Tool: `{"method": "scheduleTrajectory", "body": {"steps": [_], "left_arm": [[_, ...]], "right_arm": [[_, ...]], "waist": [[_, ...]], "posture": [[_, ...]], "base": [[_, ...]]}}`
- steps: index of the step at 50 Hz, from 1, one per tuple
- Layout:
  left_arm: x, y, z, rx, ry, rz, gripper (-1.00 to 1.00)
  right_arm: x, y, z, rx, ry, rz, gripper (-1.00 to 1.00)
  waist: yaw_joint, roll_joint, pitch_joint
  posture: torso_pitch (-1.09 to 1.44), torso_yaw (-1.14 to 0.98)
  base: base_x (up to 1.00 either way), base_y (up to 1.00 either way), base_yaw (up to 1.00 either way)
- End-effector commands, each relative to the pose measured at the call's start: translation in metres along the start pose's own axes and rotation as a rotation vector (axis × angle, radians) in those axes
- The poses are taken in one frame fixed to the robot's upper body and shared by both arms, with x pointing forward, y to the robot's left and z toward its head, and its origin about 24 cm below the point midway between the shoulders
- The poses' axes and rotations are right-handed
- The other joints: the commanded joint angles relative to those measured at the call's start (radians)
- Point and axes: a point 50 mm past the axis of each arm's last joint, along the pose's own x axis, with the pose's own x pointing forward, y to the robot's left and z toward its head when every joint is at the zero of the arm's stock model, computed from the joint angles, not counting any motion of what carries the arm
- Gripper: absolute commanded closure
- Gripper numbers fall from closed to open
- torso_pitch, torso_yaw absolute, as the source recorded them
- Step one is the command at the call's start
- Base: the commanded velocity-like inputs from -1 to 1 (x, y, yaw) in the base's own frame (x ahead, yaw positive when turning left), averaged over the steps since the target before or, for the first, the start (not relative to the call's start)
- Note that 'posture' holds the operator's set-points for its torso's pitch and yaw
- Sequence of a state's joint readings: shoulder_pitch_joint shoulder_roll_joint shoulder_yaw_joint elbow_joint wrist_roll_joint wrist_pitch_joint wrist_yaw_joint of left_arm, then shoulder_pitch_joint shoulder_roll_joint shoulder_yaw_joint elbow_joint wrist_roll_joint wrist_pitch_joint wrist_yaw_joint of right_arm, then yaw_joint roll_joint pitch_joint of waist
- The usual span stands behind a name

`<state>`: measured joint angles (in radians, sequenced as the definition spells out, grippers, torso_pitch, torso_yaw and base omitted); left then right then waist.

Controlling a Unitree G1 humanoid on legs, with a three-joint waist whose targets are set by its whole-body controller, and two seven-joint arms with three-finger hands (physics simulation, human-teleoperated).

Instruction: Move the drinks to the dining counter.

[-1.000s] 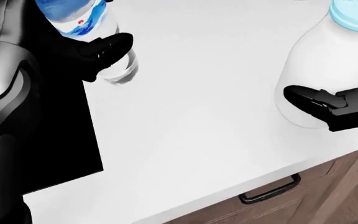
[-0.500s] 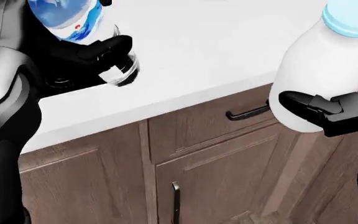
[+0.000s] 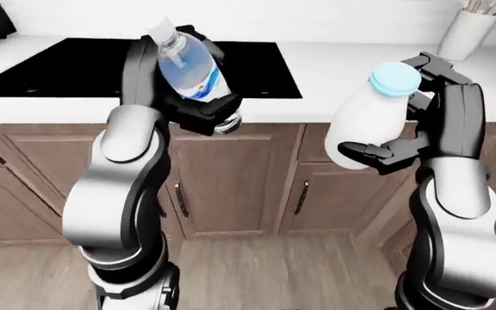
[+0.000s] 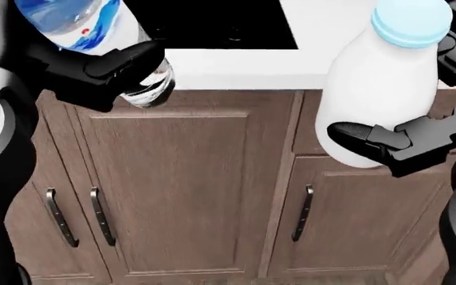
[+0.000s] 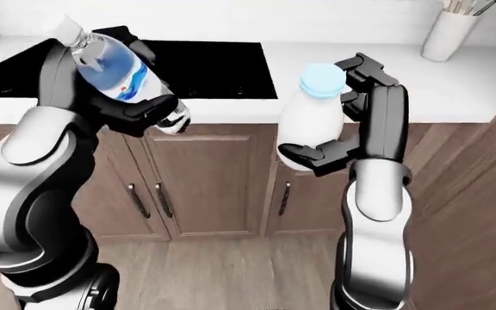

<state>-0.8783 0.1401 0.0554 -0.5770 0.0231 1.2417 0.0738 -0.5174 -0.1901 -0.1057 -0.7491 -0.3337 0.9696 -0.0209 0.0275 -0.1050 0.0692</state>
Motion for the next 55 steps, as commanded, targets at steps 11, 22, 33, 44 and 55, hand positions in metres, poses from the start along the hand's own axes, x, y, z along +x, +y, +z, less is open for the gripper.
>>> {"method": "scheduleTrajectory", "body": {"steps": [11,22,33,44,55], "left_arm": [[-0.016,-0.004,0.011,0.018,-0.105,-0.037,1.00],[-0.015,-0.003,0.009,0.026,-0.104,-0.033,1.00],[-0.018,-0.002,0.006,0.036,-0.105,-0.039,1.00],[-0.018,-0.006,0.000,0.085,-0.110,-0.045,1.00],[-0.014,-0.004,-0.014,0.106,-0.086,-0.040,1.00]], "right_arm": [[-0.001,0.001,0.010,0.001,-0.077,-0.005,1.00],[-0.001,0.005,0.008,0.000,-0.079,0.013,1.00],[-0.001,0.009,0.008,-0.004,-0.081,0.024,1.00],[0.000,0.011,0.007,-0.009,-0.082,0.036,1.00],[0.000,0.014,0.002,-0.009,-0.078,0.051,1.00]], "waist": [[-0.004,0.117,-0.030],[0.013,0.097,-0.027],[0.009,0.022,-0.047],[0.002,0.172,-0.045],[0.001,0.046,-0.033]], "posture": [[0.00,0.00],[0.00,0.00],[0.00,0.00],[0.00,0.00],[0.00,0.00]], "base": [[0.00,0.00,1.00],[0.00,0.00,1.00],[0.00,0.00,1.00],[0.00,0.00,1.00],[0.00,0.00,1.00]]}}
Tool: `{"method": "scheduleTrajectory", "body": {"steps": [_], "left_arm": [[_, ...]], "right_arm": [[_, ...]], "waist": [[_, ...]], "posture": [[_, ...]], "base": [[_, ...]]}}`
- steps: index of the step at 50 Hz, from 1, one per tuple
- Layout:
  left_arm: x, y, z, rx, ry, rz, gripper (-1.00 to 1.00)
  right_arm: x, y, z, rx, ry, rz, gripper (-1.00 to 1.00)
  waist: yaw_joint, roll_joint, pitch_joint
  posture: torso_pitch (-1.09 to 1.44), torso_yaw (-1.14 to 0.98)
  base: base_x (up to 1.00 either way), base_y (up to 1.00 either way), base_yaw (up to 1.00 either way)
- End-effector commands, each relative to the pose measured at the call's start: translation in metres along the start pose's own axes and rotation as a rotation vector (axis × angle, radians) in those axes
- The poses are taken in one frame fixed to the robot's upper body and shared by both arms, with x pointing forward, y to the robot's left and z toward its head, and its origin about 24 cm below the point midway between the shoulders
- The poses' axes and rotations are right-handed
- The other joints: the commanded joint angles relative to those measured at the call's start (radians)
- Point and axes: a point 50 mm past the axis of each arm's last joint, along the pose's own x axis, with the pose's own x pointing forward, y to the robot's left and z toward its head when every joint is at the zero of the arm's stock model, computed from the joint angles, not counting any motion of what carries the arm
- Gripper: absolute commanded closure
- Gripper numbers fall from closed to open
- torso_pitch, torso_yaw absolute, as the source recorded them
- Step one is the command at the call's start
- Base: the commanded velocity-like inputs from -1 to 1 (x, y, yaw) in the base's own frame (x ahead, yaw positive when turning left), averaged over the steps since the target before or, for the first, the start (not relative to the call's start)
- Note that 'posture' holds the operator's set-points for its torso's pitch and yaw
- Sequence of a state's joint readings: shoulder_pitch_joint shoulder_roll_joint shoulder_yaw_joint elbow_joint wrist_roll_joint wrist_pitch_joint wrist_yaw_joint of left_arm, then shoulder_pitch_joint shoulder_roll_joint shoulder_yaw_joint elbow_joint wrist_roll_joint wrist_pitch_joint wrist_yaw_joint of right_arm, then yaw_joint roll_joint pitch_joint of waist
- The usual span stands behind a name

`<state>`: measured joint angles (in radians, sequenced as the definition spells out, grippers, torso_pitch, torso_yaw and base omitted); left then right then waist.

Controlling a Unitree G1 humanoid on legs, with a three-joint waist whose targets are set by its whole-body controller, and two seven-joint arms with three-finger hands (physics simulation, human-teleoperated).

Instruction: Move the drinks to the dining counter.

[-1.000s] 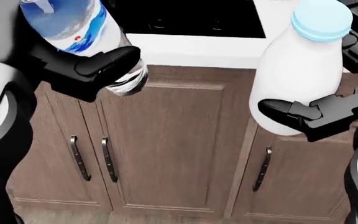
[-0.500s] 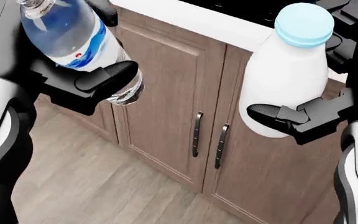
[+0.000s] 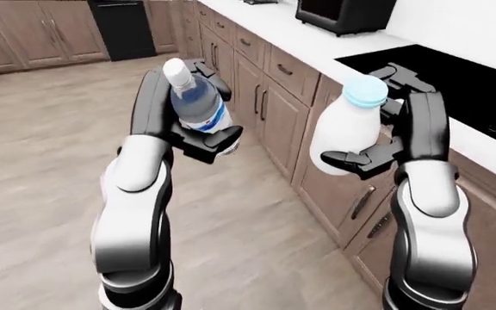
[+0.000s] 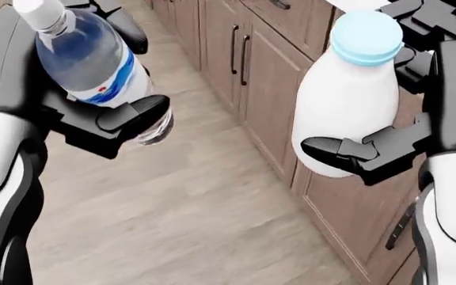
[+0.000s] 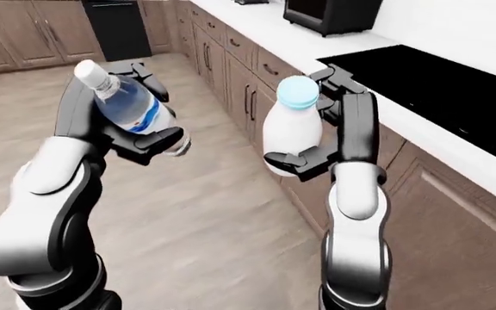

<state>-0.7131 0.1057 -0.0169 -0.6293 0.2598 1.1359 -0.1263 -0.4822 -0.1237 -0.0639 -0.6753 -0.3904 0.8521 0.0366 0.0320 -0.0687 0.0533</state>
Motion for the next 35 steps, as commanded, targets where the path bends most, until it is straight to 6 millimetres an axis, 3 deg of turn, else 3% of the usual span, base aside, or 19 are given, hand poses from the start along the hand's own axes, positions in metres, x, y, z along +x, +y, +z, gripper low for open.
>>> {"method": "scheduleTrajectory", "body": {"steps": [1,2,3,4,5,7,10,14,15,16,17,18,22,27,29,30,31,32,35], "left_arm": [[-0.003,0.001,0.013,0.006,-0.089,0.007,1.00],[-0.003,0.001,0.013,0.006,-0.089,0.007,1.00],[-0.003,0.002,0.013,0.005,-0.090,0.009,1.00],[-0.002,0.002,0.012,0.004,-0.090,0.009,1.00],[-0.003,0.002,0.012,0.004,-0.090,0.009,1.00],[-0.004,0.001,0.013,0.002,-0.093,0.007,1.00],[-0.006,-0.001,0.012,0.000,-0.091,0.003,1.00],[-0.005,-0.001,0.012,-0.007,-0.092,0.009,1.00],[-0.006,-0.003,0.011,-0.006,-0.092,0.006,1.00],[-0.006,-0.003,0.011,-0.006,-0.092,0.006,1.00],[-0.004,-0.002,0.011,-0.006,-0.091,0.006,1.00],[-0.001,-0.002,0.010,-0.007,-0.090,0.005,1.00],[0.002,0.000,0.007,-0.013,-0.091,0.001,1.00],[-0.001,-0.001,0.009,-0.013,-0.091,0.003,1.00],[-0.002,-0.003,0.009,-0.011,-0.091,0.001,1.00],[-0.003,-0.003,0.009,-0.012,-0.091,0.001,1.00],[-0.003,-0.003,0.008,-0.012,-0.090,0.000,1.00],[-0.003,-0.003,0.009,-0.012,-0.091,0.000,1.00],[-0.004,-0.003,0.008,-0.012,-0.091,0.000,1.00]], "right_arm": [[0.000,-0.005,0.011,0.000,-0.071,-0.035,1.00],[0.000,-0.005,0.011,0.000,-0.071,-0.034,1.00],[0.000,-0.004,0.010,0.000,-0.071,-0.033,1.00],[0.000,-0.004,0.009,0.000,-0.070,-0.031,1.00],[0.000,-0.003,0.009,0.000,-0.069,-0.030,1.00],[0.000,-0.003,0.008,-0.001,-0.068,-0.028,1.00],[-0.002,-0.003,0.007,-0.002,-0.066,-0.028,1.00],[-0.006,-0.006,0.008,-0.004,-0.069,-0.025,1.00],[-0.005,-0.005,0.005,-0.004,-0.067,-0.025,1.00],[-0.005,-0.005,0.004,-0.003,-0.065,-0.025,1.00],[-0.005,-0.004,0.002,-0.002,-0.062,-0.025,1.00],[-0.003,-0.003,0.001,-0.003,-0.060,-0.024,1.00],[0.001,0.003,0.002,-0.006,-0.061,-0.022,1.00],[-0.001,0.000,0.003,-0.006,-0.062,-0.021,1.00],[-0.003,-0.001,0.003,-0.006,-0.062,-0.023,1.00],[-0.003,-0.001,0.003,-0.007,-0.061,-0.023,1.00],[-0.003,-0.001,0.002,-0.007,-0.060,-0.022,1.00],[-0.003,-0.001,0.002,-0.007,-0.059,-0.022,1.00],[-0.004,-0.001,0.002,-0.009,-0.059,-0.020,1.00]], "waist": [[-0.004,-0.019,-0.028],[-0.014,-0.063,-0.046],[-0.012,-0.007,-0.023],[-0.005,-0.022,-0.025],[-0.003,-0.023,-0.033],[0.000,-0.006,-0.040],[-0.005,0.031,-0.028],[-0.012,0.093,-0.028],[-0.012,0.116,-0.032],[-0.008,0.153,-0.047],[-0.001,0.137,-0.039],[-0.003,0.137,-0.034],[0.019,0.088,-0.044],[0.001,0.036,-0.021],[-0.001,-0.006,-0.025],[-0.010,-0.047,-0.040],[-0.009,-0.025,-0.038],[-0.008,-0.024,-0.025],[-0.001,-0.012,-0.041]], "posture": [[0.00,0.00],[0.00,0.00],[0.00,0.00],[0.00,0.00],[0.00,0.00],[0.00,0.00],[0.00,0.00],[0.00,0.00],[0.00,0.00],[0.00,0.00],[0.00,0.00],[0.00,0.00],[0.00,0.00],[0.00,0.00],[0.00,0.00],[0.00,0.00],[0.00,0.00],[0.00,0.00],[0.00,0.00]], "base": [[0.00,0.00,1.00],[0.00,0.00,1.00],[0.00,0.00,1.00],[0.00,0.00,1.00],[0.00,0.00,1.00],[0.00,0.00,1.00],[0.00,0.00,1.00],[0.00,0.00,1.00],[0.00,0.00,1.00],[0.00,0.00,1.00],[0.00,0.00,1.00],[0.00,0.00,1.00],[0.00,0.00,1.00],[0.00,0.00,1.00],[0.00,0.00,1.00],[0.00,0.00,1.00],[0.00,0.00,1.00],[0.00,0.00,1.00],[0.00,0.00,1.00]]}}
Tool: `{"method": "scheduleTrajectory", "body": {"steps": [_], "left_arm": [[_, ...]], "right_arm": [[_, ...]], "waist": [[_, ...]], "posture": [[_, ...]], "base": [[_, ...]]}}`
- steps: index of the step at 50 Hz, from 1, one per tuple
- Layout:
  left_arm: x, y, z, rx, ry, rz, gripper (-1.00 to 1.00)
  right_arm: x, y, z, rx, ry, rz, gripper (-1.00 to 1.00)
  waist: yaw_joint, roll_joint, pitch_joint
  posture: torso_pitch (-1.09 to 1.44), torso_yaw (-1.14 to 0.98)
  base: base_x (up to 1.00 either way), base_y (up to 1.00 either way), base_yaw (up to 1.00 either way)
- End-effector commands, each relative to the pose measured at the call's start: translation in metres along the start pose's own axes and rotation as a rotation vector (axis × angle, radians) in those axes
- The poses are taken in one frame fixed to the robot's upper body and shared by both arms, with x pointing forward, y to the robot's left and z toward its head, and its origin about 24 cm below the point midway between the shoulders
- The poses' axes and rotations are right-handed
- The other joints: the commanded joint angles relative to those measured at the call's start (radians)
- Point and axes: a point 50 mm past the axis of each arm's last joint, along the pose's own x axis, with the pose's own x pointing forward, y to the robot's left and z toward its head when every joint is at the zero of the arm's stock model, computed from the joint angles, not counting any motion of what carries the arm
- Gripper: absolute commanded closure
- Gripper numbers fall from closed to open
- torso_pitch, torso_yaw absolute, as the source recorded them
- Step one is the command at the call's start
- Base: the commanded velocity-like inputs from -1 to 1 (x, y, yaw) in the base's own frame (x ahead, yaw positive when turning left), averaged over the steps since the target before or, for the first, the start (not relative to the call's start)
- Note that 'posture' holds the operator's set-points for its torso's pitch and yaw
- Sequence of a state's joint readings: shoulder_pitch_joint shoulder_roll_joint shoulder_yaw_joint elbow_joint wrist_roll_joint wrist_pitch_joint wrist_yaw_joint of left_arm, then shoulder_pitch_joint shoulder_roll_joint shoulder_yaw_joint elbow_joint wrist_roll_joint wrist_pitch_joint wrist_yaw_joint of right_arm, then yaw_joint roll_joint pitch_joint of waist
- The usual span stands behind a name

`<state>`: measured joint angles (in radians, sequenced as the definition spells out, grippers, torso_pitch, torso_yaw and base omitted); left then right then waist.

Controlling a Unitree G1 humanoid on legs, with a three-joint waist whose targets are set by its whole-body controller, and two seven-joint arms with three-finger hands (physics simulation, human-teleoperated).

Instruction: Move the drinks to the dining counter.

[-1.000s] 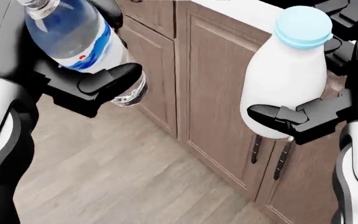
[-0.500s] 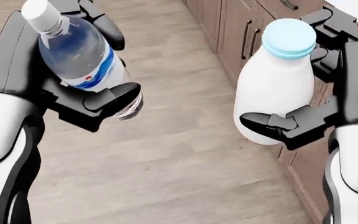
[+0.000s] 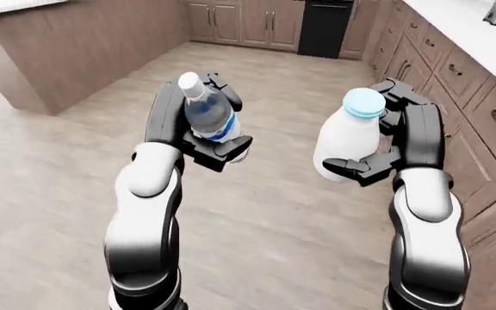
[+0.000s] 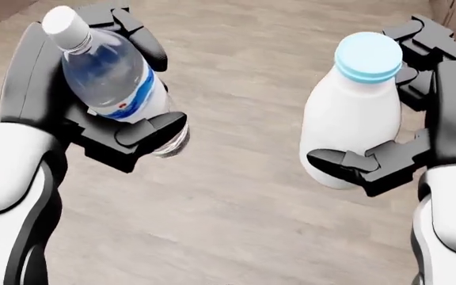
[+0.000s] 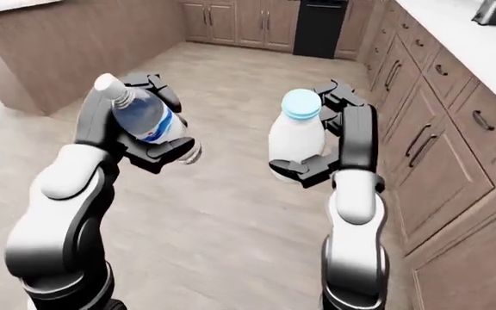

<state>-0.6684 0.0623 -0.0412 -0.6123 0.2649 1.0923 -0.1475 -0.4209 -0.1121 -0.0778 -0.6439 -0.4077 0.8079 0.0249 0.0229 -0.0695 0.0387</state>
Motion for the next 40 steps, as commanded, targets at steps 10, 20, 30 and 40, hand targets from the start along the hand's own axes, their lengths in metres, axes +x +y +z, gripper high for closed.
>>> {"method": "scheduleTrajectory", "body": {"steps": [10,20,30,40], "left_arm": [[-0.0039,0.0092,0.0165,0.011,-0.103,0.058,1.00],[-0.0034,0.0082,0.0146,0.008,-0.104,0.056,1.00],[-0.0027,0.0093,0.0134,0.007,-0.107,0.056,1.00],[-0.0012,0.0086,0.0130,0.008,-0.109,0.053,1.00]], "right_arm": [[-0.0003,0.0023,0.0183,0.015,-0.109,0.005,1.00],[-0.0009,0.0019,0.0171,0.014,-0.108,0.002,1.00],[-0.0016,0.0058,0.0160,-0.007,-0.101,0.029,1.00],[-0.0008,0.0063,0.0161,-0.011,-0.106,0.034,1.00]], "waist": [[0.001,0.170,-0.040],[0.015,0.044,-0.008],[-0.032,0.037,0.029],[-0.043,0.136,0.026]], "posture": [[0.00,0.00],[0.00,0.00],[0.00,0.00],[0.00,0.00]], "base": [[0.00,0.00,1.00],[0.00,0.00,1.00],[0.61,0.09,0.08],[1.00,0.00,0.00]]}}
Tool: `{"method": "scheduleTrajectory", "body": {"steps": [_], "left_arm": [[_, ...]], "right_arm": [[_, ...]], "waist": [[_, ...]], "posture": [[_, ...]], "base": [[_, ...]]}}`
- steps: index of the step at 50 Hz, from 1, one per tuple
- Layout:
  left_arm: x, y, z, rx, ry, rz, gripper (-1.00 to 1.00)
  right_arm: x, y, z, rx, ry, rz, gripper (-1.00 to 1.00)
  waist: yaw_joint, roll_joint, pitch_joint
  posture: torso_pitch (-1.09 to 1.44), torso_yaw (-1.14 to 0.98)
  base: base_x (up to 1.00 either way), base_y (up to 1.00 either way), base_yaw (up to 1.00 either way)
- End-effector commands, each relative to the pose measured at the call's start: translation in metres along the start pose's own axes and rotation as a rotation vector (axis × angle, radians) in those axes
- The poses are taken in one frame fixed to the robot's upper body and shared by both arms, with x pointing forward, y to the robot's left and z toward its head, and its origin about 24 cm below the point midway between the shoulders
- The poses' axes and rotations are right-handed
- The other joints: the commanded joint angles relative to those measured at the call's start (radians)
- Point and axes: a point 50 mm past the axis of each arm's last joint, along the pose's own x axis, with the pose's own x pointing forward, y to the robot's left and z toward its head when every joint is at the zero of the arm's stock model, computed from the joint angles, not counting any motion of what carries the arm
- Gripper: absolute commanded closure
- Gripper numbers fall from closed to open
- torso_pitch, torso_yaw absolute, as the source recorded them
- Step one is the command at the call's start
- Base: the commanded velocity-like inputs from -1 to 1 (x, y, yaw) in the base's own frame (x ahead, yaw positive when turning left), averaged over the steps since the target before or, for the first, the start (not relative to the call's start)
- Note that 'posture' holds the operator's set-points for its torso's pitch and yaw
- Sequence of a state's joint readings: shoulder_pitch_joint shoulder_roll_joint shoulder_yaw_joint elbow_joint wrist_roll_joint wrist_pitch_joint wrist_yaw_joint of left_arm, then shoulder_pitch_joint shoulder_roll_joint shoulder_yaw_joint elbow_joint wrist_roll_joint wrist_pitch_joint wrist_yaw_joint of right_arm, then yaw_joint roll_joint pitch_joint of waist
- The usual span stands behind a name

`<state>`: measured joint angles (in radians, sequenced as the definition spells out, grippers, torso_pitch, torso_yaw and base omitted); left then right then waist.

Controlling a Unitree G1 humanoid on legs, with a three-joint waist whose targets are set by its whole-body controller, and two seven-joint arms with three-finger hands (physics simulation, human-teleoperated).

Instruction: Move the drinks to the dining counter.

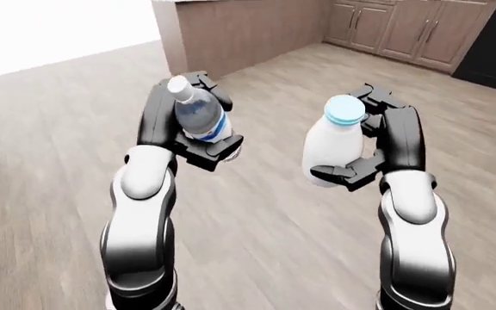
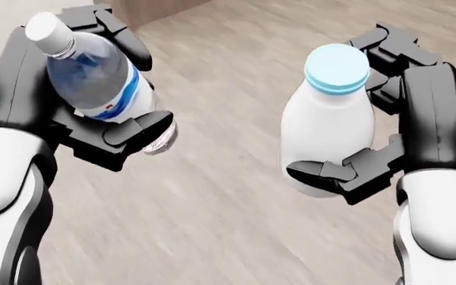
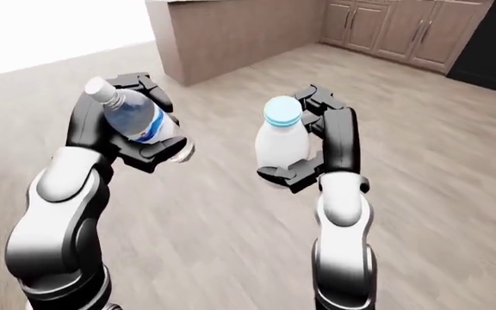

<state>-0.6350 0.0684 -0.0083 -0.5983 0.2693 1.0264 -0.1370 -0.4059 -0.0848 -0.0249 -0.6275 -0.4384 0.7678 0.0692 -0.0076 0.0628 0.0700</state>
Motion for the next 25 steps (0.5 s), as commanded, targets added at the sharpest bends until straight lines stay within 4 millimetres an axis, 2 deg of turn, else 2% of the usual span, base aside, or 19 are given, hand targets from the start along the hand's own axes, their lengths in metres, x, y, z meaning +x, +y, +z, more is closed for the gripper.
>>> {"method": "scheduleTrajectory", "body": {"steps": [1,2,5,8,9,10,11,13,14,15,16,18,20,21,22,23,24,25], "left_arm": [[-0.0011,-0.0001,0.0201,0.003,-0.097,0.008,1.00],[-0.0009,-0.0004,0.0198,0.004,-0.097,0.008,1.00],[-0.0012,-0.0016,0.0205,0.004,-0.099,0.005,1.00],[-0.0014,-0.0021,0.0210,0.004,-0.102,0.002,1.00],[-0.0019,-0.0015,0.0213,0.004,-0.102,0.004,1.00],[-0.0022,-0.0013,0.0213,0.004,-0.102,0.004,1.00],[-0.0024,-0.0013,0.0212,0.004,-0.102,0.004,1.00],[-0.0023,-0.0017,0.0207,0.003,-0.101,0.004,1.00],[-0.0017,-0.0018,0.0201,0.003,-0.101,0.003,1.00],[-0.0017,-0.0018,0.0204,0.003,-0.101,0.003,1.00],[-0.0019,-0.0016,0.0209,0.004,-0.102,0.003,1.00],[-0.0018,-0.0013,0.0211,0.004,-0.103,0.004,1.00],[-0.0020,-0.0011,0.0212,0.002,-0.104,0.004,1.00],[-0.0020,-0.0011,0.0213,0.003,-0.104,0.004,1.00],[-0.0020,-0.0007,0.0209,0.002,-0.104,0.005,1.00],[-0.0015,-0.0004,0.0203,0.003,-0.103,0.006,1.00],[-0.0026,0.0004,0.0208,0.003,-0.103,0.007,1.00],[-0.0024,0.0004,0.0203,0.003,-0.103,0.007,1.00]], "right_arm": [[0.0013,-0.0103,0.0153,-0.002,-0.086,-0.051,1.00],[0.0014,-0.0103,0.0138,-0.002,-0.084,-0.052,1.00],[0.0008,-0.0102,0.0139,0.000,-0.084,-0.052,1.00],[0.0003,-0.0105,0.0137,0.005,-0.084,-0.053,1.00],[0.0002,-0.0106,0.0138,0.007,-0.087,-0.053,1.00],[0.0002,-0.0109,0.0140,0.007,-0.086,-0.054,1.00],[0.0003,-0.0110,0.0138,0.009,-0.086,-0.055,1.00],[0.0002,-0.0109,0.0131,0.008,-0.085,-0.055,1.00],[-0.0002,-0.0111,0.0130,0.008,-0.086,-0.055,1.00],[-0.0004,-0.0114,0.0132,0.010,-0.087,-0.056,1.00],[-0.0008,-0.0119,0.0137,0.011,-0.089,-0.057,1.00],[-0.0006,-0.0123,0.0136,0.012,-0.090,-0.058,1.00],[-0.0010,-0.0134,0.0144,0.013,-0.091,-0.060,1.00],[-0.0011,-0.0136,0.0147,0.013,-0.092,-0.061,1.00],[-0.0015,-0.0143,0.0148,0.014,-0.093,-0.063,1.00],[-0.0013,-0.0145,0.0142,0.016,-0.092,-0.064,1.00],[-0.0010,-0.0142,0.0148,0.013,-0.094,-0.065,1.00],[-0.0011,-0.0142,0.0145,0.012,-0.094,-0.065,1.00]], "waist": [[-0.007,0.006,-0.030],[0.004,0.004,-0.047],[0.015,-0.005,-0.060],[0.032,-0.037,-0.079],[0.031,-0.062,-0.083],[0.026,-0.088,-0.066],[0.017,-0.071,-0.058],[0.009,-0.101,-0.015],[-0.005,-0.112,-0.049],[-0.002,-0.115,-0.055],[-0.003,-0.119,-0.043],[-0.020,-0.108,-0.028],[-0.041,-0.090,-0.029],[-0.030,-0.068,-0.034],[-0.015,-0.019,-0.041],[-0.017,0.010,-0.043],[-0.032,-0.016,0.002],[-0.014,-0.017,-0.024]], "posture": [[0.00,0.00],[0.00,0.00],[0.00,0.00],[0.00,0.00],[0.00,0.00],[0.00,0.00],[0.00,0.00],[0.00,0.00],[0.00,0.00],[0.00,0.00],[0.00,0.00],[0.00,0.00],[0.00,0.00],[0.00,0.00],[0.00,0.00],[0.00,0.00],[0.00,0.00],[0.00,0.00]], "base": [[1.00,0.00,0.00],[1.00,0.00,0.00],[1.00,0.00,0.00],[1.00,0.00,0.00],[1.00,0.00,0.00],[1.00,-0.06,0.00],[1.00,-0.15,0.00],[1.00,-0.15,0.00],[1.00,-0.16,0.00],[1.00,-0.15,0.00],[1.00,-0.20,0.00],[1.00,-0.35,0.00],[1.00,-0.52,0.00],[1.00,-0.61,0.00],[1.00,-0.62,0.00],[0.85,-0.80,0.00],[0.80,-0.86,0.00],[0.80,-0.87,0.00]]}}
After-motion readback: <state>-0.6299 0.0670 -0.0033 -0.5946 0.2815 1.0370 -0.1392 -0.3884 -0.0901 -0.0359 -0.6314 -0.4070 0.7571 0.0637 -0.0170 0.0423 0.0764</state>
